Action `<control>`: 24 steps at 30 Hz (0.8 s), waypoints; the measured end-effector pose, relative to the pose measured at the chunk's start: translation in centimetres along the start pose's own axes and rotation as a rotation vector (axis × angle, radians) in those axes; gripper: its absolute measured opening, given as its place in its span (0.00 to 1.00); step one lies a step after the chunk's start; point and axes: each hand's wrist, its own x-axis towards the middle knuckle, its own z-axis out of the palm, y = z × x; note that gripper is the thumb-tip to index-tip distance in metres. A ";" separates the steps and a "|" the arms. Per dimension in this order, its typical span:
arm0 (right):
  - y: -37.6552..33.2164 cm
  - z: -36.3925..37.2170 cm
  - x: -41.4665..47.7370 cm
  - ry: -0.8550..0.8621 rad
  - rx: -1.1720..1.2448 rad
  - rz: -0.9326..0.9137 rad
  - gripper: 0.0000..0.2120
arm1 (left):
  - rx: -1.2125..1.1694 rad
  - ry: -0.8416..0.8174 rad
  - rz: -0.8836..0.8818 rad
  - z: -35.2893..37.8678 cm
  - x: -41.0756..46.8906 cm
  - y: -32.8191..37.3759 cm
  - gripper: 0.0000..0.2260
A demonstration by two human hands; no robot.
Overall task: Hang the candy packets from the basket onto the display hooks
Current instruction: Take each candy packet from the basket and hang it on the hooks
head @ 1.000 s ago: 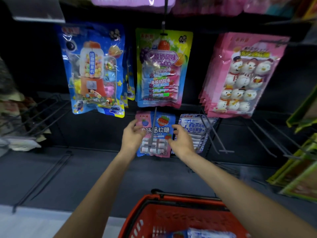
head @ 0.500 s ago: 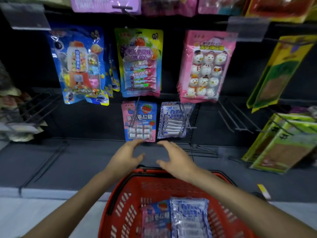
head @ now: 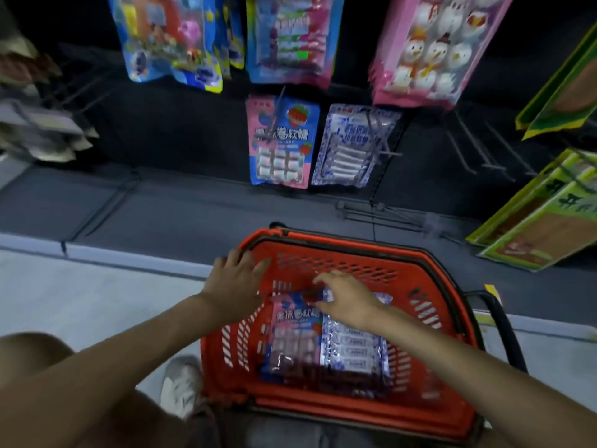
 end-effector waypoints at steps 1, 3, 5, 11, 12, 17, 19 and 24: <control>0.3 1.4 0.7 -0.021 -0.031 0.008 0.24 | 0.059 0.031 0.032 0.7 0.2 -0.2 0.36; 0.7 3.8 2.1 -0.047 -0.127 0.017 0.22 | 0.133 0.073 0.071 1.5 0.4 -0.7 0.32; 1.0 5.6 3.6 -0.070 -0.239 -0.001 0.21 | 0.162 0.120 0.087 2.3 0.6 -1.3 0.30; 0.7 10.2 7.5 -0.092 -0.362 -0.005 0.25 | 0.137 0.145 0.075 4.5 0.4 -0.9 0.25; 0.6 11.0 8.0 -0.107 -0.387 0.006 0.27 | 0.146 0.148 0.065 4.4 0.4 -0.9 0.25; -1.1 12.6 8.9 -0.037 -0.469 0.083 0.26 | 0.148 0.157 0.055 4.4 0.6 -0.9 0.23; -1.4 12.6 9.4 -0.017 -0.520 0.106 0.22 | 0.156 0.166 0.054 4.5 0.6 -1.0 0.22; -2.0 11.1 9.9 -0.076 -0.553 0.101 0.18 | 0.126 0.167 0.057 4.4 0.7 -1.0 0.22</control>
